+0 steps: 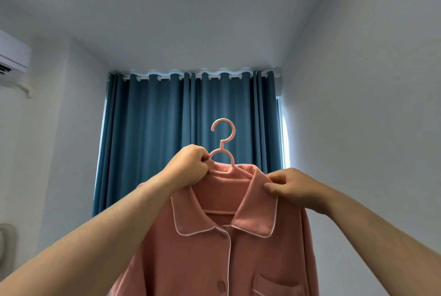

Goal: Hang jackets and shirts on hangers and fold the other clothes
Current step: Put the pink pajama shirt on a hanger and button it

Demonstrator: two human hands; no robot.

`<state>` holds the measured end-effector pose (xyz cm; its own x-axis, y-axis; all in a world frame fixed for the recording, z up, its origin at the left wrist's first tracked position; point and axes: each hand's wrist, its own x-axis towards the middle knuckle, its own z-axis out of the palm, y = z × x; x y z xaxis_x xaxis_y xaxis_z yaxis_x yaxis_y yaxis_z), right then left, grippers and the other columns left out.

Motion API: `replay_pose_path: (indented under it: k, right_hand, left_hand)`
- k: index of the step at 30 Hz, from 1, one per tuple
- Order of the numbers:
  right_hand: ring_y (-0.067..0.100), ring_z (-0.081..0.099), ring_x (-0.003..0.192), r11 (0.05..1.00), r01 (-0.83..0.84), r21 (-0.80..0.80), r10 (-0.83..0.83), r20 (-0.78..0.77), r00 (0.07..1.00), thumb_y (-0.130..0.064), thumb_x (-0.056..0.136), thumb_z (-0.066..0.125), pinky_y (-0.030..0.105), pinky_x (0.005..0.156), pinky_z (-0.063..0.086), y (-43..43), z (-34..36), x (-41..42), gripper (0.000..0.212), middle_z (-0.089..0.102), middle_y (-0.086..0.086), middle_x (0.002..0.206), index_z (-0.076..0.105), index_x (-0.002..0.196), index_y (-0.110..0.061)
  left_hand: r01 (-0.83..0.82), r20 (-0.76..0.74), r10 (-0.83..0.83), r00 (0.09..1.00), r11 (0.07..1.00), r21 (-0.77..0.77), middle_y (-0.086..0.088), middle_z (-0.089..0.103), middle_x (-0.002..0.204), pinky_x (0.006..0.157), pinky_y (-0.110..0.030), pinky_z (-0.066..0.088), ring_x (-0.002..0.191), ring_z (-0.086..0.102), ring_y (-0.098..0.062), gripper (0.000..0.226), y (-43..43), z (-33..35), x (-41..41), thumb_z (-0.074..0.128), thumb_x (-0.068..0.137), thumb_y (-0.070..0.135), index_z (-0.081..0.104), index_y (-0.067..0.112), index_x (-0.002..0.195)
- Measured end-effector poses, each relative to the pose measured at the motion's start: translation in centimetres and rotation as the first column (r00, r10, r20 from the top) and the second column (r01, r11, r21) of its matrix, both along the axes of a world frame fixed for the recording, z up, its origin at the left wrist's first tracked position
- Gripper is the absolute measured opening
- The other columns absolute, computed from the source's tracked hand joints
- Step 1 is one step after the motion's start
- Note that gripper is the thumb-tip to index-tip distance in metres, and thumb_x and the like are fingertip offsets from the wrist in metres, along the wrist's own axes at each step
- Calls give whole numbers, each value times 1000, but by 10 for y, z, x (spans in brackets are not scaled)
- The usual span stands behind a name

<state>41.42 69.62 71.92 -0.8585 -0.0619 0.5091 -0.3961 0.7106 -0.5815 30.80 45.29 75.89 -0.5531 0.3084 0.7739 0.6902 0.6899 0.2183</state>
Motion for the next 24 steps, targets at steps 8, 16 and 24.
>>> replay_pose_path:
  k: [8, 16, 24]
  right_hand:
    - [16, 53, 58, 875, 458, 155, -326, -511, 795, -36, 94, 47, 36, 57, 42, -3, -14, -28, 38, 60, -1, 58, 59, 65, -13]
    - [23, 62, 84, 744, 649, 159, -534, -444, 720, -23, 86, 45, 33, 68, 50, -2, -33, -41, 29, 70, -2, 91, 71, 98, -26]
    - [24, 57, 111, 703, 554, 446, 145, -853, 501, -17, 88, 50, 37, 94, 48, -20, -23, -35, 39, 61, 4, 126, 65, 123, -16]
  left_hand:
    - [-148, 2, 149, 989, 984, -100, -1, 57, 71, 49, -26, 34, 60, 48, -18, 27, 6, -7, -6, 55, 87, 19, 52, 14, 60]
    - [-89, 6, 89, 996, 996, -25, 5, 52, 73, 53, -28, 31, 67, 50, -18, 31, 1, 0, -10, 55, 93, 29, 48, 18, 64]
    - [-64, -78, 55, 995, 990, -129, 7, 53, 74, 54, -29, 32, 73, 53, -20, 30, 9, 4, 1, 53, 93, 30, 49, 21, 65]
